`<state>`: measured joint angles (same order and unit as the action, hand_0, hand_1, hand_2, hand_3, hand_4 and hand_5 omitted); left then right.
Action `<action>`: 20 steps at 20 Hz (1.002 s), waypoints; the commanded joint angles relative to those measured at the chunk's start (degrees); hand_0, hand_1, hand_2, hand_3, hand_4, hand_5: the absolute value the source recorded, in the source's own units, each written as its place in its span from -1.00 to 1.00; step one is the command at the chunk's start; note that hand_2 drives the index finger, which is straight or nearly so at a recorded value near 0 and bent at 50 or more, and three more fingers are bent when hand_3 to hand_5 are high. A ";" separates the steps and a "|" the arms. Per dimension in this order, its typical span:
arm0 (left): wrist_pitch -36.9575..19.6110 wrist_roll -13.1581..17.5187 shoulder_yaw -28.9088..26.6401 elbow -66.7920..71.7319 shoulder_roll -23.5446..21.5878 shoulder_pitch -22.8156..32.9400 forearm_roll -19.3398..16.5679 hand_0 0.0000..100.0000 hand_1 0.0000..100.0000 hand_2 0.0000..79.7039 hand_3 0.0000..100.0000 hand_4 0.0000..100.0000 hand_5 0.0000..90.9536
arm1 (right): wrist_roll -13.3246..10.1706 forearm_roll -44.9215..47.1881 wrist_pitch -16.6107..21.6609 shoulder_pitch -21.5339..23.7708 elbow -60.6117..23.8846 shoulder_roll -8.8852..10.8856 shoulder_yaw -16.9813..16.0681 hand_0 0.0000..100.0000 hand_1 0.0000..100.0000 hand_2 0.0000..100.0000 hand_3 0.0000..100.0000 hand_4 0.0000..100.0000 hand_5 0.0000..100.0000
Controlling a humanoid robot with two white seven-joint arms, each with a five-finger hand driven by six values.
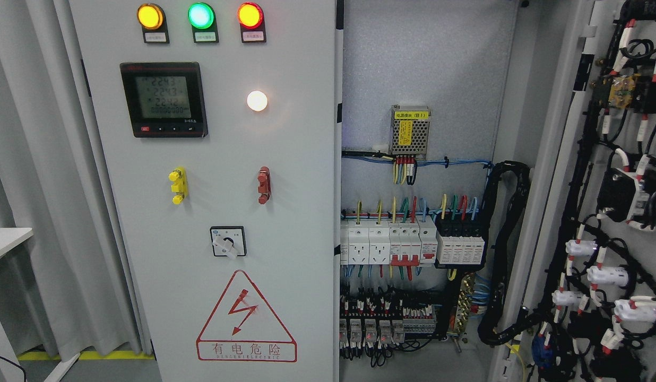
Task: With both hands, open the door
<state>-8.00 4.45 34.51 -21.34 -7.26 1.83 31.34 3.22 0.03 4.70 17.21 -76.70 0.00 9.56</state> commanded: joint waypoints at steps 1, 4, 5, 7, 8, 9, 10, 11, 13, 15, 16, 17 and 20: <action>1.50 -0.93 -4.28 20.02 6.56 0.19 -0.14 -0.41 -1.00 -0.93 -0.94 -0.92 -1.00 | 0.21 -1.79 0.40 -1.65 -23.75 1.23 1.25 -0.56 -1.00 -1.00 -1.00 -1.00 -1.00; 1.67 -1.02 -4.01 20.03 6.56 0.19 -0.23 -0.41 -1.00 -0.93 -0.94 -0.93 -1.00 | 0.21 -1.70 1.01 -3.41 -25.07 0.70 1.43 -0.56 -1.00 -1.00 -1.00 -1.00 -1.00; 2.02 -1.02 -4.01 20.11 6.56 0.19 -0.66 -0.41 -1.00 -0.93 -0.94 -0.93 -1.00 | 0.21 -1.70 1.80 -4.11 -25.51 0.61 1.60 -0.56 -1.00 -1.00 -1.00 -1.00 -1.00; 2.55 -1.02 -4.45 20.20 6.56 0.19 -4.07 -0.41 -1.00 -0.93 -0.94 -0.93 -1.00 | 0.21 -1.70 3.64 -5.34 -26.39 0.61 1.60 -0.56 -1.00 -1.00 -1.00 -1.00 -1.00; 2.64 -1.02 -4.63 20.20 6.56 0.19 -5.23 -0.41 -1.00 -0.93 -0.94 -0.93 -1.00 | 0.21 -1.70 3.91 -5.87 -26.57 0.61 1.51 -0.56 -1.00 -1.00 -1.00 -1.00 -1.00; 2.64 -1.02 -4.80 20.20 6.56 0.19 -5.32 -0.41 -1.00 -0.93 -0.94 -0.93 -1.00 | 0.21 -1.70 4.00 -6.22 -26.57 0.61 1.51 -0.56 -1.00 -1.00 -1.00 -1.00 -1.00; 2.64 -1.02 -6.20 20.20 6.56 0.19 -5.41 -0.41 -1.00 -0.93 -0.94 -0.93 -1.00 | 0.30 -1.61 4.09 -6.92 -26.57 0.53 1.51 -0.56 -1.00 -1.00 -1.00 -1.00 -1.00; 2.64 -1.02 -8.04 20.20 6.56 0.19 -5.59 -0.41 -1.00 -0.93 -0.94 -0.93 -1.00 | 0.21 -1.61 4.09 -8.15 -26.57 0.52 1.51 -0.56 -1.00 -1.00 -1.00 -1.00 -1.00; 2.64 -1.02 -11.03 20.20 6.47 -0.33 -5.59 -0.41 -1.00 -0.93 -0.94 -0.93 -1.00 | 0.21 -1.52 4.01 -11.57 -26.48 0.26 1.51 -0.56 -1.00 -1.00 -1.00 -1.00 -1.00; 2.73 -0.93 -12.45 20.29 6.38 -1.30 -5.59 -0.41 -1.00 -0.93 -0.94 -0.93 -1.00 | 0.30 -1.44 3.74 -14.91 -26.13 0.09 1.60 -0.56 -1.00 -1.00 -1.00 -1.00 -1.00; 2.82 -0.93 -12.62 20.20 6.38 -1.30 -5.59 -0.41 -1.00 -0.93 -0.94 -0.93 -1.00 | 0.30 -1.44 3.74 -16.06 -26.04 0.00 1.60 -0.56 -1.00 -1.00 -1.00 -1.00 -1.00; 3.08 -0.93 -12.63 20.20 6.47 -1.30 -5.59 -0.41 -1.00 -0.93 -0.94 -0.93 -1.00 | 0.30 -1.35 3.74 -17.20 -26.04 0.00 1.51 -0.56 -1.00 -1.00 -1.00 -1.00 -1.00; 4.05 -0.93 -12.63 20.29 6.38 -1.30 -5.59 -0.41 -1.00 -0.93 -0.94 -0.93 -1.00 | 0.30 -1.09 3.48 -20.63 -25.95 0.00 1.60 -0.56 -1.00 -1.00 -1.00 -1.00 -1.00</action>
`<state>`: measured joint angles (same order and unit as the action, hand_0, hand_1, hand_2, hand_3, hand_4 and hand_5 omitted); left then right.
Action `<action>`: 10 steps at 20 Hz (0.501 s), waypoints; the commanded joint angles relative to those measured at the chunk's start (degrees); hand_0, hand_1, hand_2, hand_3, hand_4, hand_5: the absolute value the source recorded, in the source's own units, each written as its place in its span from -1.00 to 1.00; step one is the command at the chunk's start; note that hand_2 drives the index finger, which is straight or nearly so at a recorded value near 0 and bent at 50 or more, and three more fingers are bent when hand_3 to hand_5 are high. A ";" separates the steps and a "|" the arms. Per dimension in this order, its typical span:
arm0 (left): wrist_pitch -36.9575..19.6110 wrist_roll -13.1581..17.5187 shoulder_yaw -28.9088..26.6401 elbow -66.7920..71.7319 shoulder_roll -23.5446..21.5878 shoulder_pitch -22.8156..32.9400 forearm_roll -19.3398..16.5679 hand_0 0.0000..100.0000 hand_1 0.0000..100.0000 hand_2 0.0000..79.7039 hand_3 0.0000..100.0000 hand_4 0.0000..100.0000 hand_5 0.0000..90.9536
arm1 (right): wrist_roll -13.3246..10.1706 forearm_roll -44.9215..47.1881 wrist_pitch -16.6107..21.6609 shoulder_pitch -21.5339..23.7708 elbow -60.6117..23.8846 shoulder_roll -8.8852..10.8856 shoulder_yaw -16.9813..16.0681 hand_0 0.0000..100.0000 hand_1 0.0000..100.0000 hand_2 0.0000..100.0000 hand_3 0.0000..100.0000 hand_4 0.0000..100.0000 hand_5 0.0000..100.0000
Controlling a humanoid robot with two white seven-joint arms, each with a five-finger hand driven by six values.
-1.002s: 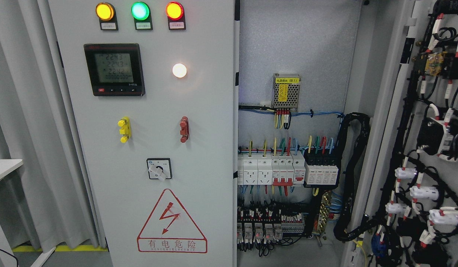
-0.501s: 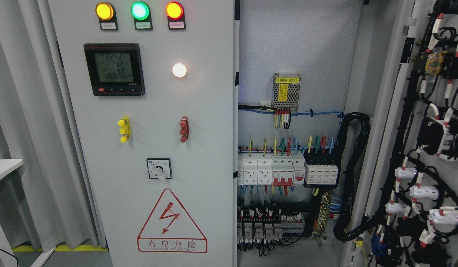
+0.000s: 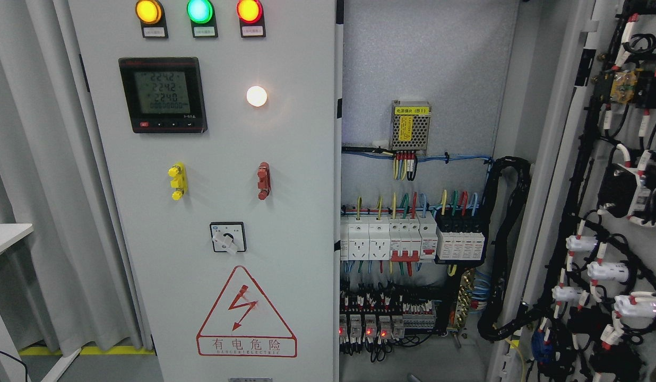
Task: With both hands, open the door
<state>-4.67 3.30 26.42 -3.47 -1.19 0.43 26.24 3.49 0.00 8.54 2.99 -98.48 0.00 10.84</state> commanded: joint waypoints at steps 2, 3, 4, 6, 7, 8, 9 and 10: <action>0.72 0.48 -4.53 2.33 0.23 0.10 -0.49 -0.41 -1.00 -0.93 -0.94 -0.93 -1.00 | 0.03 -1.05 -0.54 -9.83 -4.09 0.00 1.02 -0.56 -1.00 -1.00 -1.00 -1.00 -1.00; 0.72 0.48 -4.53 2.33 0.31 0.10 -0.49 -0.41 -1.00 -0.93 -0.94 -0.93 -1.00 | 0.03 -0.97 -0.80 -11.06 -3.91 0.00 1.46 -0.56 -1.00 -1.00 -1.00 -1.00 -1.00; 0.72 0.48 -4.53 2.33 0.31 0.10 -0.49 -0.41 -1.00 -0.93 -0.94 -0.93 -1.00 | 0.03 -0.97 -1.33 -12.38 -3.74 0.00 2.16 -0.56 -1.00 -1.00 -1.00 -1.00 -1.00; 0.72 0.48 -4.53 2.33 0.23 0.10 -0.58 -0.41 -1.00 -0.93 -0.94 -0.93 -1.00 | 0.03 -0.88 -1.42 -14.40 -3.21 0.00 4.09 -0.56 -1.00 -1.00 -1.00 -1.00 -1.00; 0.72 0.48 -4.44 2.33 0.23 0.10 -0.67 -0.41 -1.00 -0.93 -0.94 -0.93 -1.00 | -0.06 -0.88 -1.42 -15.46 -3.04 0.00 5.06 -0.56 -1.00 -1.00 -1.00 -1.00 -1.00; 0.63 0.48 -4.44 2.33 0.23 0.10 -0.75 -0.41 -1.00 -0.93 -0.94 -0.93 -1.00 | -0.06 -0.70 -1.42 -16.16 -2.95 0.00 6.11 -0.56 -1.00 -1.00 -1.00 -1.00 -1.00; 0.63 0.48 -4.44 2.33 0.23 0.10 -0.93 -0.41 -1.00 -0.93 -0.94 -0.93 -1.00 | 0.03 0.43 -1.42 -16.78 -2.86 0.00 6.82 -0.56 -1.00 -1.00 -1.00 -1.00 -1.00; 0.54 0.56 -4.44 2.33 0.23 0.19 -1.28 -0.41 -1.00 -0.93 -0.94 -0.93 -1.00 | -0.06 2.79 -1.68 -17.83 -2.60 0.00 7.09 -0.56 -1.00 -1.00 -1.00 -1.00 -1.00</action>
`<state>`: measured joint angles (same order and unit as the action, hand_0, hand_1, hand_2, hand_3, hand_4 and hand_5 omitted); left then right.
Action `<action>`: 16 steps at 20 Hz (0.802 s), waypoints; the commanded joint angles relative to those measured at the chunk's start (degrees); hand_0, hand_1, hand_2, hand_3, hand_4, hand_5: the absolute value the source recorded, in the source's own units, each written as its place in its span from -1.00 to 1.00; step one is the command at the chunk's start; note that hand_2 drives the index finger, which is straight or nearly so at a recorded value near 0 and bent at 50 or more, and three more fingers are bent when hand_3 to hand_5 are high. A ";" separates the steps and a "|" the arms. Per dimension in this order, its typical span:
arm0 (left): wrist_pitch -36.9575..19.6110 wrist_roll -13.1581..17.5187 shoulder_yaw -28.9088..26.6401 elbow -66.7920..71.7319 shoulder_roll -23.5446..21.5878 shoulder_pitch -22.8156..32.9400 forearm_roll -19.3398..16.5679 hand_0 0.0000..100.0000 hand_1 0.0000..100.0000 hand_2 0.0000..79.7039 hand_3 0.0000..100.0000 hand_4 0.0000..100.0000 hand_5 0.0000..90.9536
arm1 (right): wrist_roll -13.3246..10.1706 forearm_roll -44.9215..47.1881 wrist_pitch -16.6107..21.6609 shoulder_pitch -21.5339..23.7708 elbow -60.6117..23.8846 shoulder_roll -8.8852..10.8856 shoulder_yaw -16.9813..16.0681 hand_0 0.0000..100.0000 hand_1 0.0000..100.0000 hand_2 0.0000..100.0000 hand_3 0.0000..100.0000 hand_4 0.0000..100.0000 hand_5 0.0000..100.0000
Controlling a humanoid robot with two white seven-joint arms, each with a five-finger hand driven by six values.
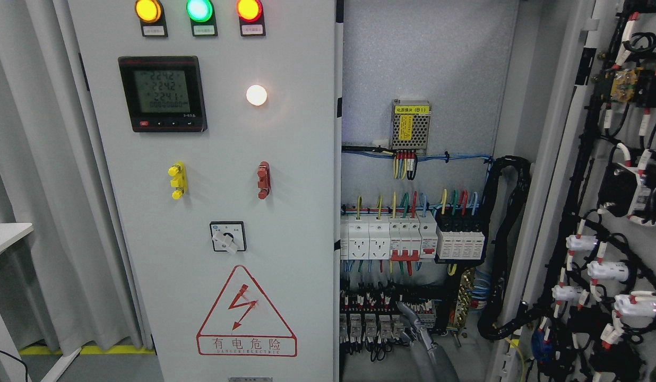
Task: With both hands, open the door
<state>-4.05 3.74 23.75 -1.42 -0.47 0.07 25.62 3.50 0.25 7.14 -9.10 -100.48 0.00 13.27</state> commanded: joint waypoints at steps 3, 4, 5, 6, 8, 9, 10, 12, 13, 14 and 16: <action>-0.08 0.13 -1.78 0.27 -0.58 0.64 -1.01 -0.41 -1.00 -0.93 -0.94 -0.93 -1.00 | -0.07 5.63 -0.90 -9.35 2.12 0.00 4.39 -0.56 -1.00 -1.00 -1.00 -1.00 -1.00; -0.08 0.13 -1.86 0.27 -0.58 0.64 -1.01 -0.41 -1.00 -0.93 -0.94 -0.93 -1.00 | -0.07 5.81 -0.90 -10.40 3.09 0.00 4.39 -0.56 -1.00 -1.00 -1.00 -1.00 -1.00; -0.08 0.13 -1.86 0.27 -0.58 0.64 -1.01 -0.41 -1.00 -0.93 -0.94 -0.93 -1.00 | -0.07 5.81 -0.82 -11.46 3.88 0.00 4.39 -0.56 -1.00 -1.00 -1.00 -1.00 -1.00; -0.17 0.13 -1.86 0.27 -0.58 0.64 -1.01 -0.41 -1.00 -0.93 -0.94 -0.93 -1.00 | -0.07 5.90 -0.82 -12.25 4.50 0.00 4.39 -0.56 -1.00 -1.00 -1.00 -1.00 -1.00; -0.17 0.22 -1.86 0.27 -0.67 0.64 -1.01 -0.41 -1.00 -0.93 -0.94 -0.93 -1.00 | -0.07 5.99 -0.82 -14.80 6.52 0.00 4.31 -0.56 -1.00 -1.00 -1.00 -1.00 -1.00; -0.34 0.22 -1.86 0.27 -0.67 0.64 -1.01 -0.41 -1.00 -0.93 -0.94 -0.93 -1.00 | -0.07 5.99 -0.82 -15.85 7.66 0.00 4.31 -0.56 -1.00 -1.00 -1.00 -1.00 -1.00; -0.43 0.22 -1.86 0.27 -0.67 0.64 -0.92 -0.41 -1.00 -0.93 -0.94 -0.93 -1.00 | -0.07 6.07 -0.82 -16.91 8.89 0.00 4.22 -0.56 -1.00 -1.00 -1.00 -1.00 -1.00; -0.52 0.22 -1.95 0.27 -0.76 0.64 -0.92 -0.41 -1.00 -0.93 -0.94 -0.93 -1.00 | -0.07 6.34 -0.82 -18.32 10.48 0.00 4.31 -0.56 -1.00 -1.00 -1.00 -1.00 -1.00; -0.52 0.22 -1.95 0.27 -0.85 0.64 -0.92 -0.41 -1.00 -0.93 -0.94 -0.93 -1.00 | -0.07 7.73 -0.82 -19.02 10.66 0.00 4.22 -0.56 -1.00 -1.00 -1.00 -1.00 -1.00; -0.52 0.22 -1.95 0.19 -0.85 0.64 -0.92 -0.41 -1.00 -0.93 -0.94 -0.93 -1.00 | -0.07 10.44 -1.08 -19.81 11.09 0.00 4.22 -0.56 -1.00 -1.00 -1.00 -1.00 -1.00; -0.52 0.22 -1.95 0.27 -0.85 0.64 -0.92 -0.41 -1.00 -0.93 -0.94 -0.93 -1.00 | -0.07 13.88 -1.17 -21.39 12.76 0.00 4.22 -0.56 -1.00 -1.00 -1.00 -1.00 -1.00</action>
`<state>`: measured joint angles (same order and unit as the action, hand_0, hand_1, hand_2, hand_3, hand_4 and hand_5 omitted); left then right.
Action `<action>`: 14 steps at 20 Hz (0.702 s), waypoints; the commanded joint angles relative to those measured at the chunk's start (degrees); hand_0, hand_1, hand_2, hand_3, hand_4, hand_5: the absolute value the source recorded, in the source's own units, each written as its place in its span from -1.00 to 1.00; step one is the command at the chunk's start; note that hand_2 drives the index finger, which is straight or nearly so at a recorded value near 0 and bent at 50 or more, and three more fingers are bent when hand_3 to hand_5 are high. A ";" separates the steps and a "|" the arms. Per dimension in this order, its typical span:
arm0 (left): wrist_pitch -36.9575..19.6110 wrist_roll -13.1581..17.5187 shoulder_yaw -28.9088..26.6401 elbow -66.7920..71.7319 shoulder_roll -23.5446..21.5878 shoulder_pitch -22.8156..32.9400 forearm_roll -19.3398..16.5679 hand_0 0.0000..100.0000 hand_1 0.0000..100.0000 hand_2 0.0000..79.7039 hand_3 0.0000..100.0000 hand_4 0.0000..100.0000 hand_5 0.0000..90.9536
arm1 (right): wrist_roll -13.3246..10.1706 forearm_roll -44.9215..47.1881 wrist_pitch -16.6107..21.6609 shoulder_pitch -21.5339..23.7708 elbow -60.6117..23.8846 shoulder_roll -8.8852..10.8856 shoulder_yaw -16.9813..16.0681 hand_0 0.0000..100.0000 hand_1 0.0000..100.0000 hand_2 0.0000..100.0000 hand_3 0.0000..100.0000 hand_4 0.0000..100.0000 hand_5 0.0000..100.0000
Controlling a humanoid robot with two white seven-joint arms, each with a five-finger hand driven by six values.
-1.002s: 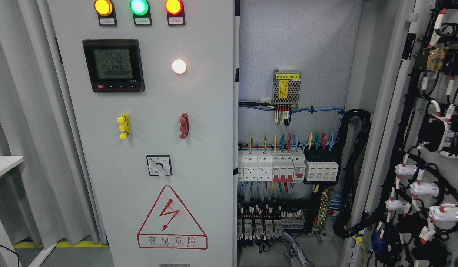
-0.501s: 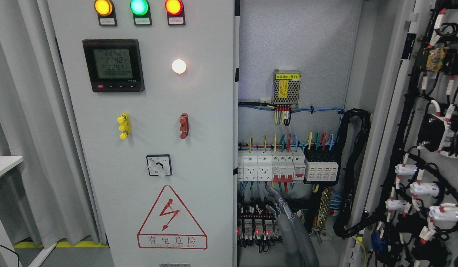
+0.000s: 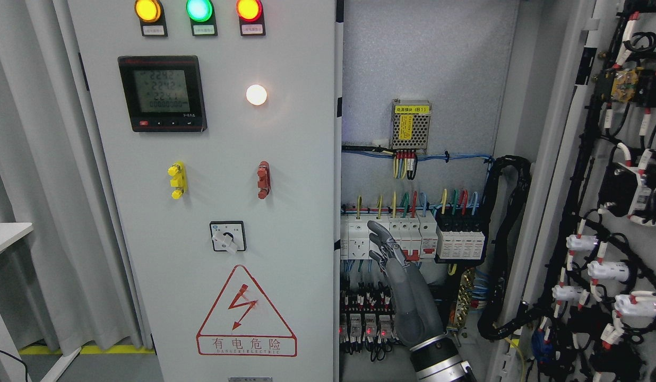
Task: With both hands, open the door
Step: 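Raise the right hand into the gap at the indicator-light door edge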
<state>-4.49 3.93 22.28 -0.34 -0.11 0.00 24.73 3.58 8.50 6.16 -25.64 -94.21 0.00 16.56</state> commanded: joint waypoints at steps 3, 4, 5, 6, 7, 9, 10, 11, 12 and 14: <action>-0.08 0.03 -0.48 -0.90 -1.12 0.70 -0.03 -0.41 -1.00 -0.93 -0.94 -0.93 -1.00 | -0.06 6.70 -0.19 -6.17 9.39 0.00 1.02 -0.56 -1.00 -1.00 -1.00 -1.00 -1.00; -0.08 0.03 -0.48 -0.90 -1.12 0.70 -0.03 -0.41 -1.00 -0.93 -0.94 -0.93 -1.00 | -0.06 7.66 -0.19 -6.52 9.83 0.00 1.02 -0.56 -1.00 -1.00 -1.00 -1.00 -1.00; -0.08 0.03 -0.48 -0.90 -1.12 0.70 -0.03 -0.41 -1.00 -0.93 -0.94 -0.93 -1.00 | -0.06 9.15 -0.27 -7.05 10.18 0.00 1.28 -0.56 -1.00 -1.00 -1.00 -1.00 -1.00; -0.08 0.03 -0.48 -0.90 -1.12 0.70 -0.03 -0.41 -1.00 -0.93 -0.94 -0.93 -1.00 | -0.06 10.47 -0.28 -7.49 10.71 0.00 1.63 -0.56 -1.00 -1.00 -1.00 -1.00 -1.00; -0.08 0.03 -0.48 -0.90 -1.12 0.70 -0.03 -0.41 -1.00 -0.93 -0.94 -0.93 -1.00 | -0.06 11.18 -0.45 -7.93 11.41 0.00 2.07 -0.56 -1.00 -1.00 -1.00 -1.00 -1.00; -0.08 0.03 -0.48 -0.90 -1.12 0.70 -0.03 -0.41 -1.00 -0.93 -0.94 -0.93 -1.00 | 0.03 11.45 -2.29 -8.89 12.90 0.00 2.34 -0.56 -1.00 -1.00 -1.00 -1.00 -1.00; -0.08 0.03 -0.48 -0.90 -1.12 0.70 -0.03 -0.41 -1.00 -0.93 -0.94 -0.93 -1.00 | 0.03 11.45 -3.08 -9.68 13.60 0.00 2.34 -0.56 -1.00 -1.00 -1.00 -1.00 -1.00; -0.08 0.03 -0.48 -0.90 -1.12 0.70 -0.03 -0.41 -1.00 -0.93 -0.94 -0.93 -1.00 | 0.11 11.54 -3.61 -10.21 13.87 0.00 2.43 -0.56 -1.00 -1.00 -1.00 -1.00 -1.00; -0.08 0.03 -0.48 -0.90 -1.12 0.70 -0.03 -0.41 -1.00 -0.93 -0.94 -0.93 -1.00 | 0.12 11.45 -4.14 -10.74 14.22 0.00 2.60 -0.56 -1.00 -1.00 -1.00 -1.00 -1.00; -0.08 0.03 -0.48 -0.90 -1.12 0.70 -0.03 -0.41 -1.00 -0.93 -0.94 -0.93 -1.00 | 0.12 11.54 -4.32 -11.62 14.23 0.00 3.48 -0.56 -1.00 -1.00 -1.00 -1.00 -1.00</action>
<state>-4.57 3.96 21.93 -0.10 -0.03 0.00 24.70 3.24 18.49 2.62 -34.37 -85.40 0.00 18.13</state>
